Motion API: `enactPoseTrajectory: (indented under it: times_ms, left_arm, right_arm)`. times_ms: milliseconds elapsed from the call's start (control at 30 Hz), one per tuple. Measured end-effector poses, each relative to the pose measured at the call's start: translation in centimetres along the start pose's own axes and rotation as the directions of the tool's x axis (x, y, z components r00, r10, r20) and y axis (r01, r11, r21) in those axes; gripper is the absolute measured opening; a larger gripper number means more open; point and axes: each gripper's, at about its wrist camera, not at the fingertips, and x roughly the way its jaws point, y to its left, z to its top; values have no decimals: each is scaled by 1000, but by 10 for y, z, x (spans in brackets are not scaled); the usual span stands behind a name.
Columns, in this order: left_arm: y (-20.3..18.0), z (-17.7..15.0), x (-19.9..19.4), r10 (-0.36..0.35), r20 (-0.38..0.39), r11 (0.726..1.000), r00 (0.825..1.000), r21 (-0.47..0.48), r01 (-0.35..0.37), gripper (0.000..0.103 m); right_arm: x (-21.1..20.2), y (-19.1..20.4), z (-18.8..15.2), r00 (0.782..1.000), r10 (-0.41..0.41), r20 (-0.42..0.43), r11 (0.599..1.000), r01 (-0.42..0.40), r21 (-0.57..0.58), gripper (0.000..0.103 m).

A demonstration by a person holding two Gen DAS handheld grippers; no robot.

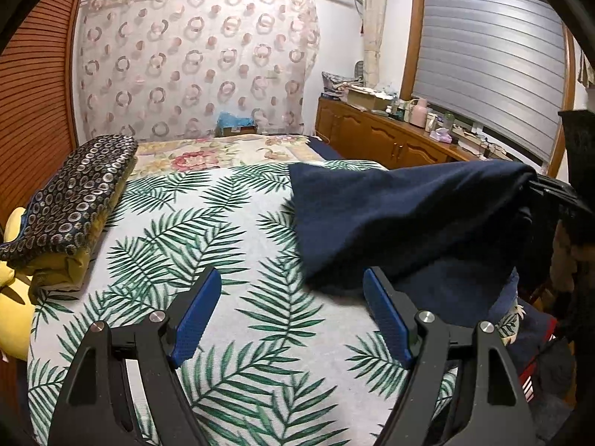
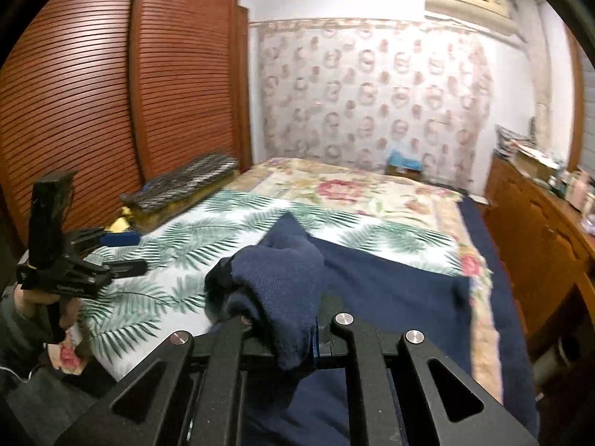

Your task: Fold small clothes

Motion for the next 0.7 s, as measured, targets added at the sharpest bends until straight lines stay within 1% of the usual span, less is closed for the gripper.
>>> enactPoseTrajectory:
  times_ms: [67, 133, 267, 367, 433, 500, 533, 600, 700]
  left_arm:
    - [-6, 1, 1, -10, 1, 1000, 1000, 7, 10, 80]
    - [-12, 1, 1, -21, 3, 1000, 1000, 17, 21, 80]
    - [-23, 3, 3, -40, 3, 999, 999, 36, 40, 80]
    - [-30, 5, 4, -52, 1, 998, 999, 44, 52, 80]
    - [-34, 5, 4, -54, 0, 997, 999, 48, 54, 80]
    - [-37, 5, 5, -57, -1, 997, 998, 52, 57, 80]
    - [-38, 5, 5, -57, -2, 997, 998, 54, 57, 80]
    - [-40, 5, 6, -58, -3, 997, 998, 57, 58, 80]
    - [-44, 5, 6, -59, -6, 996, 998, 62, 59, 80]
  right_arm:
    - [-12, -12, -11, 999, -34, -16, 999, 35, 22, 10]
    - [-19, -25, -26, 996, -68, -52, 996, 70, 52, 10]
    - [-23, -44, -55, 979, -145, -146, 984, 157, 79, 10]
    - [-20, -52, -73, 971, -145, -192, 980, 168, 109, 10]
    - [-17, -51, -75, 965, -151, -212, 978, 178, 113, 10]
    - [-11, -55, -68, 964, -150, -219, 977, 179, 117, 11]
    - [-11, -55, -65, 963, -153, -223, 977, 181, 114, 15]
    - [-13, -48, -64, 958, -166, -233, 976, 193, 99, 17]
    - [-15, -54, -59, 957, -147, -250, 981, 174, 85, 19]
